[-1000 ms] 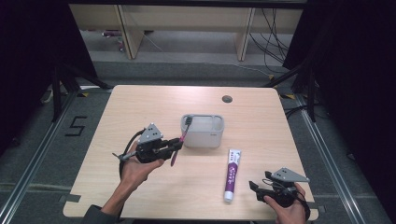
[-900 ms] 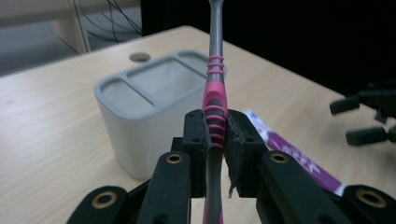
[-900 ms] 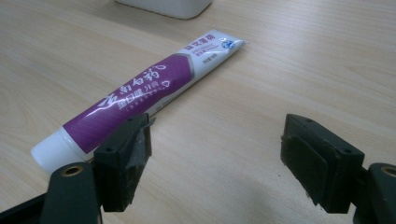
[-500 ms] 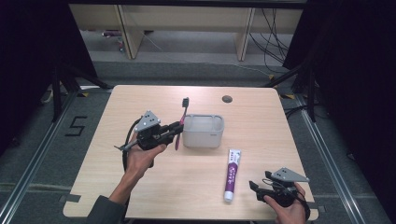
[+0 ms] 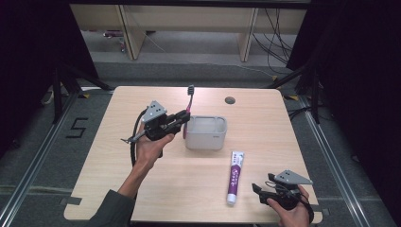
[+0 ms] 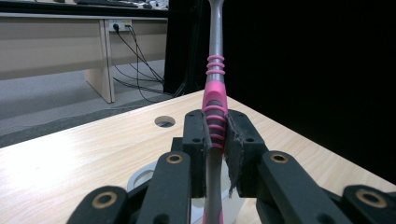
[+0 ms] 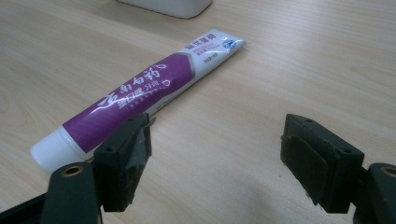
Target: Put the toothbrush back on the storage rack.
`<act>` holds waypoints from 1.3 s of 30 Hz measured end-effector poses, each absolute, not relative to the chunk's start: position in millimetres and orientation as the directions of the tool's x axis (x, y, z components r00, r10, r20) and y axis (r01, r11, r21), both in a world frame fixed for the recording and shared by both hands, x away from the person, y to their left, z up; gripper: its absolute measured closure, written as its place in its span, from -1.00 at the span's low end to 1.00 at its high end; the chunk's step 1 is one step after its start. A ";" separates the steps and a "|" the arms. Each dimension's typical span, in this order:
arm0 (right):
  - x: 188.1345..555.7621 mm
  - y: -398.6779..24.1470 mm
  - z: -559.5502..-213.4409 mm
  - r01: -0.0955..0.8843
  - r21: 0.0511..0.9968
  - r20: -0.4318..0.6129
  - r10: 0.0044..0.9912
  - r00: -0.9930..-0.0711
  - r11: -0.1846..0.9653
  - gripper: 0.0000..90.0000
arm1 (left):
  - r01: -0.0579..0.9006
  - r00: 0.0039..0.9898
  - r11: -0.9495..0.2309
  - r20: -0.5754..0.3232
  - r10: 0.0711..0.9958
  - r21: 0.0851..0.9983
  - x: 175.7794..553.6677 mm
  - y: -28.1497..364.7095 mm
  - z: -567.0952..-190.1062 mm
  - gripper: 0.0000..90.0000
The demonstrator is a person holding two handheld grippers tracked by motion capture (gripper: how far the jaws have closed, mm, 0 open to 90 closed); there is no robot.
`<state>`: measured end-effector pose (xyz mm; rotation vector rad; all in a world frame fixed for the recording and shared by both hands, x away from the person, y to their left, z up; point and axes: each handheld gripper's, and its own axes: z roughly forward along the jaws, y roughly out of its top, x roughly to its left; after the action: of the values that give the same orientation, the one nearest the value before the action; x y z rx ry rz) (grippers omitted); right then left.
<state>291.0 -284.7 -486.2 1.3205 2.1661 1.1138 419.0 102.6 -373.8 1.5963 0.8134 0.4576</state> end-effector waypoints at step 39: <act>291.5 -284.7 -485.2 0.553 0.789 0.074 0.852 -0.518 0.268 -0.44 | 0.274 0.598 0.011 -0.180 0.781 0.962 471.7 76.9 -390.0 0.74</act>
<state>291.5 -284.7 -485.2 1.2780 2.1792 1.1261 471.7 76.9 -390.0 1.5576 0.9158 0.4977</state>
